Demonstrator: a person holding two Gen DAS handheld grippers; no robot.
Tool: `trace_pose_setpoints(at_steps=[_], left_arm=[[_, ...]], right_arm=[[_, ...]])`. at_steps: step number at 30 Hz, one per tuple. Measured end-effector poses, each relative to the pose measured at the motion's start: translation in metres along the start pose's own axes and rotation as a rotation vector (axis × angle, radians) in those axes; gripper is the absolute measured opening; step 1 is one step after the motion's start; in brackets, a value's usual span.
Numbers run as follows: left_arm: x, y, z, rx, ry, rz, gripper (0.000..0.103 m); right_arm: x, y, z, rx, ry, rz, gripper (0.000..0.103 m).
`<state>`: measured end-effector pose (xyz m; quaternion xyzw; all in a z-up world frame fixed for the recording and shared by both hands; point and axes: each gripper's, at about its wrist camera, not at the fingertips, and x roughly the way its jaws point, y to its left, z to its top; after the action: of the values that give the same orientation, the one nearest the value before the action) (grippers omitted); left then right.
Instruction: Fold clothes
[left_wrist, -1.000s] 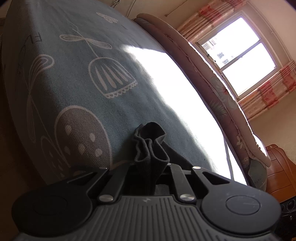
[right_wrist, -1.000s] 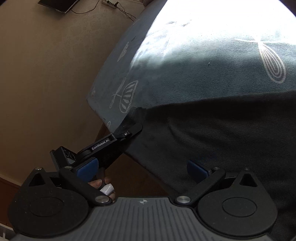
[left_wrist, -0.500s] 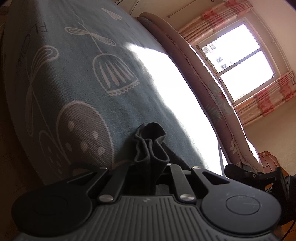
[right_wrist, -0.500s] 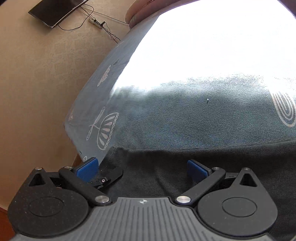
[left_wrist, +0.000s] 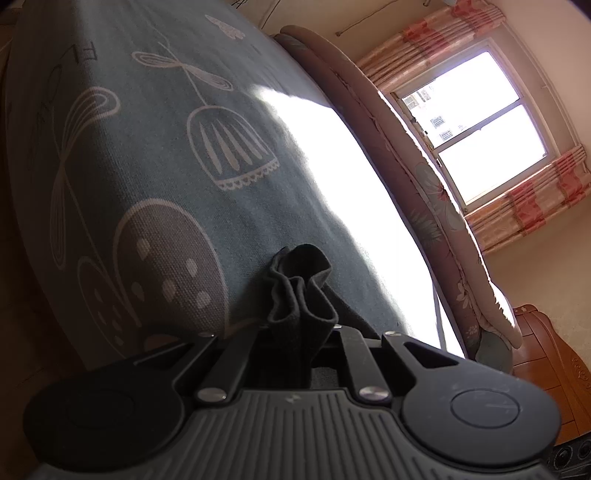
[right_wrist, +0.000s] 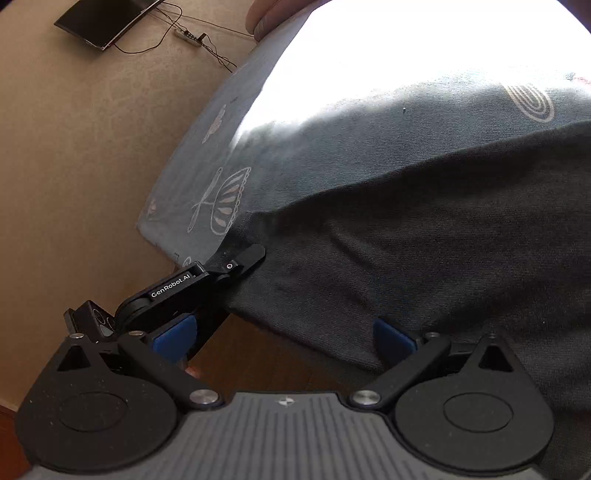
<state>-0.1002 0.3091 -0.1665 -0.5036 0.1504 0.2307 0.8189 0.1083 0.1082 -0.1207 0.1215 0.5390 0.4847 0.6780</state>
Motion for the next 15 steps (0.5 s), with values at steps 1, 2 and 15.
trace_pose_setpoints(at_steps=[1, 2, 15], left_arm=[[0.000, 0.000, 0.000, -0.004, 0.000, -0.001, 0.010], [0.000, 0.000, 0.000, -0.007, 0.002, -0.003, 0.010], [-0.006, -0.040, 0.002, 0.172, 0.011, 0.076, 0.008]], right_arm=[[-0.004, 0.001, -0.002, -0.008, 0.005, 0.000, 0.103], [-0.007, 0.002, -0.005, -0.016, 0.010, 0.000, 0.103], [-0.095, -0.049, -0.010, 0.097, -0.140, -0.027, 0.103]])
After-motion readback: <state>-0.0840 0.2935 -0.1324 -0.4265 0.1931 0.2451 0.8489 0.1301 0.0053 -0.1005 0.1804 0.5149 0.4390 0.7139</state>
